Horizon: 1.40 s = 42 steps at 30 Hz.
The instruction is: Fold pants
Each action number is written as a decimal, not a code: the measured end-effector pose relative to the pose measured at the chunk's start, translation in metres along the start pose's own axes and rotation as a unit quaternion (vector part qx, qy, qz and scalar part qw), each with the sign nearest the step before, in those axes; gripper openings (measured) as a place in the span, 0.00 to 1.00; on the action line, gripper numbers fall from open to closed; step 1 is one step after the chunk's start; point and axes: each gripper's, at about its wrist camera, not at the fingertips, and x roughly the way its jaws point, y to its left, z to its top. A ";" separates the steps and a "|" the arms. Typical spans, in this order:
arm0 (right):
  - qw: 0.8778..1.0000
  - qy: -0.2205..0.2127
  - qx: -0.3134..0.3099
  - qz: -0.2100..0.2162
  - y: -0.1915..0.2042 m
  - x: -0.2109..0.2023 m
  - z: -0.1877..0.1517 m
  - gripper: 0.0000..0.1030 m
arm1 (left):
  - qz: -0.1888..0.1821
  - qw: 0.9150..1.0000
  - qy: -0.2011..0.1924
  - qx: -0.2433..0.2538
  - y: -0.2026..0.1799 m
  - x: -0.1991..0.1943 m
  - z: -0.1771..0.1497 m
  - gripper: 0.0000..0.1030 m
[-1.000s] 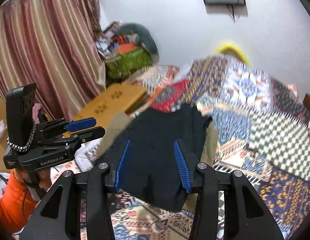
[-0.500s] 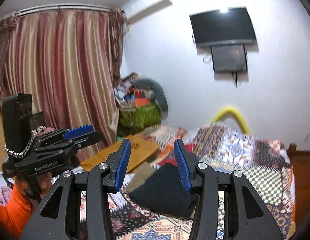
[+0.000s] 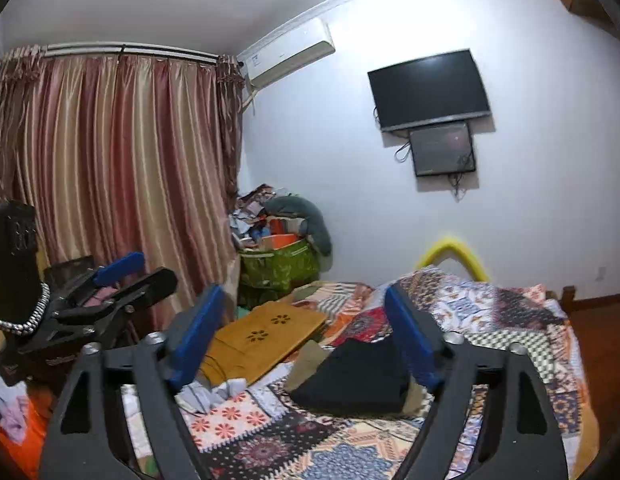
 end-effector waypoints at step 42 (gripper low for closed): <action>0.999 0.011 -0.010 -0.037 0.011 -0.010 -0.007 1.00 | -0.016 0.999 0.024 -0.030 0.009 0.003 -0.018 0.99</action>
